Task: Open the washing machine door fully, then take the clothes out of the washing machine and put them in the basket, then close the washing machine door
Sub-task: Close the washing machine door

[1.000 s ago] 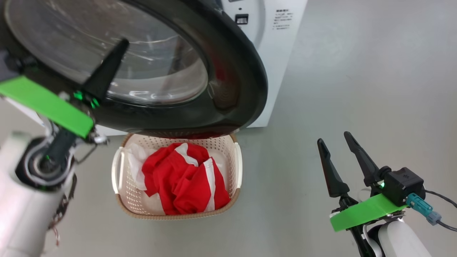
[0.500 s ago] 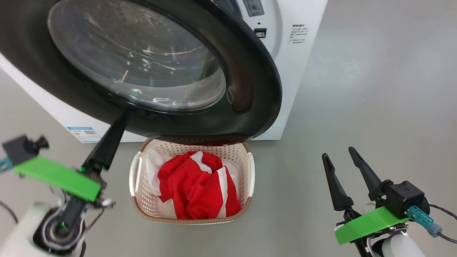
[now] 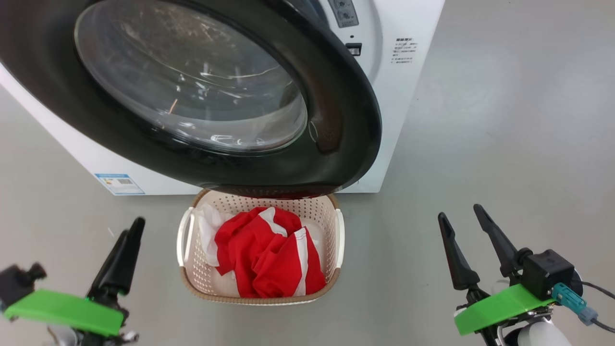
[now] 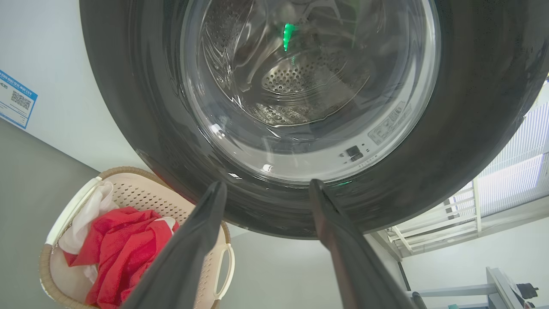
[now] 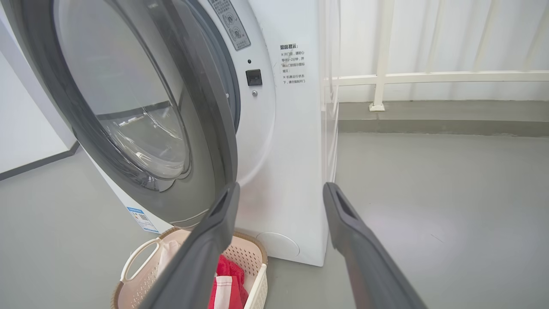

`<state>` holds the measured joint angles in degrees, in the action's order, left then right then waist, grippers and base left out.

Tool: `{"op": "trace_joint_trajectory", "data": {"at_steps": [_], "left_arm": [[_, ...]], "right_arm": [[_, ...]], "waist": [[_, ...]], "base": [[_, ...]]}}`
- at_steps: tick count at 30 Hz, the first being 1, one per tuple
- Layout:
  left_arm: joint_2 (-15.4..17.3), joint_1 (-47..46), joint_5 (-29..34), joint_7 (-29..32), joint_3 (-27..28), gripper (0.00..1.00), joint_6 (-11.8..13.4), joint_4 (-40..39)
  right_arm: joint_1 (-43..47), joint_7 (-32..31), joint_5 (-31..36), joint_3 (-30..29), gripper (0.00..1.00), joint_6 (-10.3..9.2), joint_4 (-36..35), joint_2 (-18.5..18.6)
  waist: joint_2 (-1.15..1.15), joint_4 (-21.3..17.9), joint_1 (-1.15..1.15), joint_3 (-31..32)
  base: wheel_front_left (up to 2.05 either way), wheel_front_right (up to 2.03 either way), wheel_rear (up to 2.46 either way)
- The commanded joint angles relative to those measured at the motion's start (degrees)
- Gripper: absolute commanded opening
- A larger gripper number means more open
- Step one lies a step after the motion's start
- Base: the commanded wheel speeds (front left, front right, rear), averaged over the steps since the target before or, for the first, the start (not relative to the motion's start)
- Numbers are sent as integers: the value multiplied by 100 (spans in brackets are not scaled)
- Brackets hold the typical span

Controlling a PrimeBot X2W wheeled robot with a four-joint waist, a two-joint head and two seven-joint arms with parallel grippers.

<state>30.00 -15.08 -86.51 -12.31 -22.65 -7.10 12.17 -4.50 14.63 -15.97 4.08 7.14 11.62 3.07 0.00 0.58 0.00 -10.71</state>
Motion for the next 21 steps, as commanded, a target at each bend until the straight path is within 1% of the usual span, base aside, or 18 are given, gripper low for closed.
{"op": "trace_joint_trajectory", "data": {"at_steps": [1, 3, 6, 7, 9, 10, 17, 21], "left_arm": [[252, -2, 54, -106, 252, 100, -38, -57], [339, 116, 277, -183, 220, 100, -38, 39], [384, 268, 627, -248, 172, 100, -38, 183], [382, 314, 753, -258, 159, 100, -38, 226], [295, 392, 995, -264, 348, 100, -38, 301], [295, 392, 995, -264, 348, 100, -38, 301], [-123, 762, 2109, -267, 1204, 100, -39, 339], [-333, 918, 2925, -268, 1611, 100, -39, 276]], "right_arm": [[74, 37, 64, 77, 100, 35, -147, 27], [102, 37, 69, 52, 100, 35, -156, 31], [155, 37, 68, 20, 100, 35, -168, 33], [174, 37, 67, 9, 100, 35, -169, 34], [221, 37, 62, -22, 100, 35, -172, 34], [221, 37, 62, -22, 100, 35, -172, 34], [387, 37, 54, -110, 100, 35, -206, 44], [432, 37, 55, -164, 100, 35, -226, 53]], "waist": [[0, -16, 0, -1], [0, -33, 0, 6], [0, -54, 0, 24], [0, -60, 0, 33], [0, -65, 0, 62], [0, -65, 0, 62], [0, -87, 0, 146], [0, -97, 0, 194]], "base": [[0, 0, 0], [0, 0, 0], [0, 0, 0], [0, 0, 0], [0, 0, 0], [0, 0, 0], [0, 0, 0], [0, 0, 0]]}}
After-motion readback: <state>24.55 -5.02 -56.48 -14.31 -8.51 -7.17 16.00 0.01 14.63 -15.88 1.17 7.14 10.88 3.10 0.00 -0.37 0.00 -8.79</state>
